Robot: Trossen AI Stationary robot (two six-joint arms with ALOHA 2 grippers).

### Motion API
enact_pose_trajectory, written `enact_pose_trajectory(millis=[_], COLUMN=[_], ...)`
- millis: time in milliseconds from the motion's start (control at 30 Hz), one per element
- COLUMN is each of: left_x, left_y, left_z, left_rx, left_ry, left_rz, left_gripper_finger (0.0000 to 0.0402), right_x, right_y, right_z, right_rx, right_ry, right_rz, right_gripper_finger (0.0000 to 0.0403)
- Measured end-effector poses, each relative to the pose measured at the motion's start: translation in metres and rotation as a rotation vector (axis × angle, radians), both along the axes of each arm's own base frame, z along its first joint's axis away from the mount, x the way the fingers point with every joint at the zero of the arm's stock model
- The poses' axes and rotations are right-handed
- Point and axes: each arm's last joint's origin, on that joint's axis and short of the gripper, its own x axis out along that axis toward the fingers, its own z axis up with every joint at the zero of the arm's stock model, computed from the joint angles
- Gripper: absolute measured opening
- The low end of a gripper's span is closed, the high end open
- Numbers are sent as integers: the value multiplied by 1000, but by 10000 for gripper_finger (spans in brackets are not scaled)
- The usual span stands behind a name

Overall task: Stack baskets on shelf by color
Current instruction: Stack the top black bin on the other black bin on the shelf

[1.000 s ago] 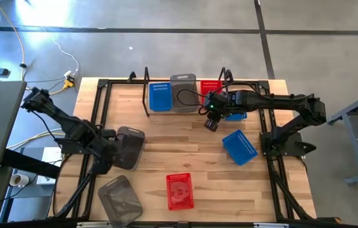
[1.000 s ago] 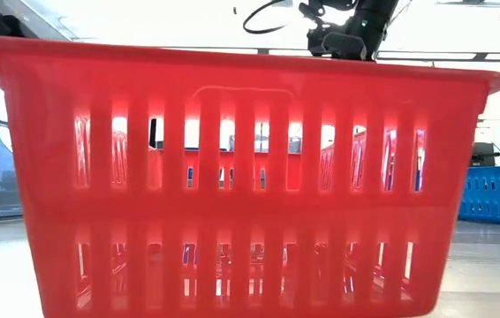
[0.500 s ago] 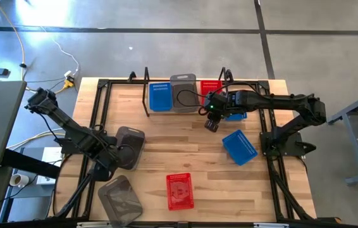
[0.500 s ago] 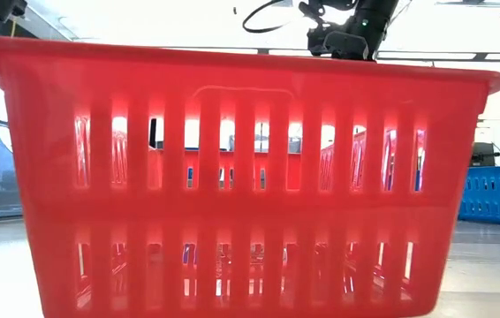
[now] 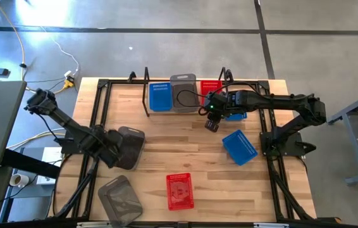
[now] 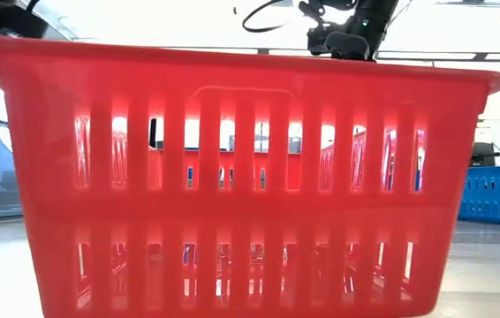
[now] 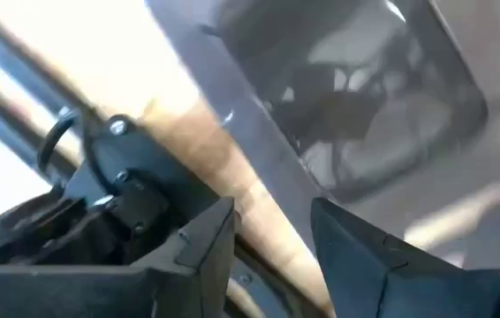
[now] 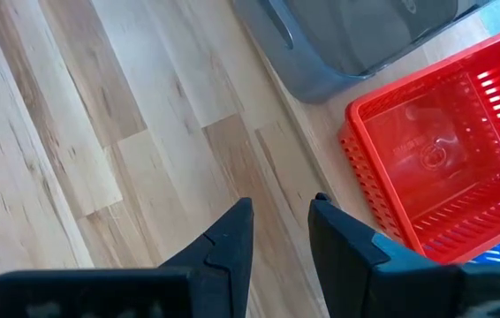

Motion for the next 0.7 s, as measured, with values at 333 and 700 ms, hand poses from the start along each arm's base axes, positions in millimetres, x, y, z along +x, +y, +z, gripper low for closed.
enact_pose_trajectory(millis=[333, 700], left_x=[-2, 6], left_y=[27, 46], left_z=[-3, -23], left_rx=[26, -80], left_ry=[-28, -17], left_rz=[359, 394], left_gripper_finger=[140, 140], right_x=[2, 2], right_y=[0, 0], right_z=[1, 1], right_rx=[-13, -14], right_ry=[-14, -18], right_rz=[20, 20], right_gripper_finger=[98, 98])
